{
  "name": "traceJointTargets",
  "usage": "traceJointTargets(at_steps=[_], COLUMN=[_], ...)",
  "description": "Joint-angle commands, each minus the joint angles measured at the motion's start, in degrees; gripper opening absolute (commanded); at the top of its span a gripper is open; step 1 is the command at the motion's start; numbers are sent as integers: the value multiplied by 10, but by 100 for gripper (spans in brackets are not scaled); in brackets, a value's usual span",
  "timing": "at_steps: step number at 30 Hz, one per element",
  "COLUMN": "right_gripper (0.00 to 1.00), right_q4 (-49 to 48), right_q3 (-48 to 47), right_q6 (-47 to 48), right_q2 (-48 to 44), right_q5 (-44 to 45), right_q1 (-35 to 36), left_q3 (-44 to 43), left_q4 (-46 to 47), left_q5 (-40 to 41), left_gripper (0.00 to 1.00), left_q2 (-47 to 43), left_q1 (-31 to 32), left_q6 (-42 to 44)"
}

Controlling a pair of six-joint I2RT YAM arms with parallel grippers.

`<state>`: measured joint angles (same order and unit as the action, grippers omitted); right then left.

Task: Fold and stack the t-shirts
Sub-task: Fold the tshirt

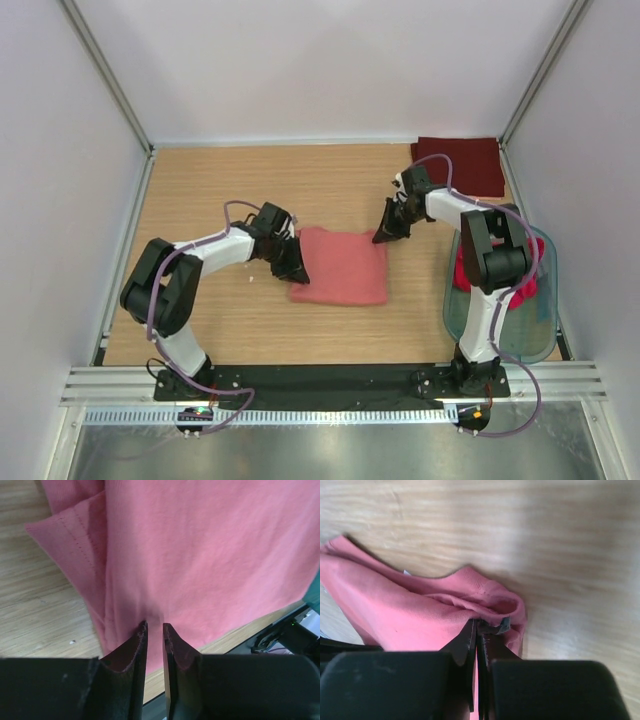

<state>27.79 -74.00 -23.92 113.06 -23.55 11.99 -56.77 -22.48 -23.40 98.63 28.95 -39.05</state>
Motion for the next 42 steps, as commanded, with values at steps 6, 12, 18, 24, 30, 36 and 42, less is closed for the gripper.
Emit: traceJointTargets(at_steps=[6,12,18,24,30,36,42], right_gripper=[18,29,29,30,52,54,54], right_q4=[39,90,118,35,86,134,134], right_q3=[-78,-156,-135,-56,-86,-119,-116], right_q6=[28,55,35,-20,23,32,38], right_q2=[28,31,-27,-65,-43,-18,0], right_q5=[75,106,85,-30,24,97,105], right_q1=[-4,-3,-2,0,4,5,6], left_q3=[17,-25,-100,-160,-243,-329,-352], left_q4=[17,-12,-32,-1,-48,-150,-161], left_q5=[6,9,9,-9,48,122,117], left_gripper=[18,19,20,20,34,55,53], left_q2=[-7,-20,-14,52,99,148,184], left_q1=[11,22,22,15,-16,-42,-57], left_q6=[-9,-10,-6,-11,28,92,102])
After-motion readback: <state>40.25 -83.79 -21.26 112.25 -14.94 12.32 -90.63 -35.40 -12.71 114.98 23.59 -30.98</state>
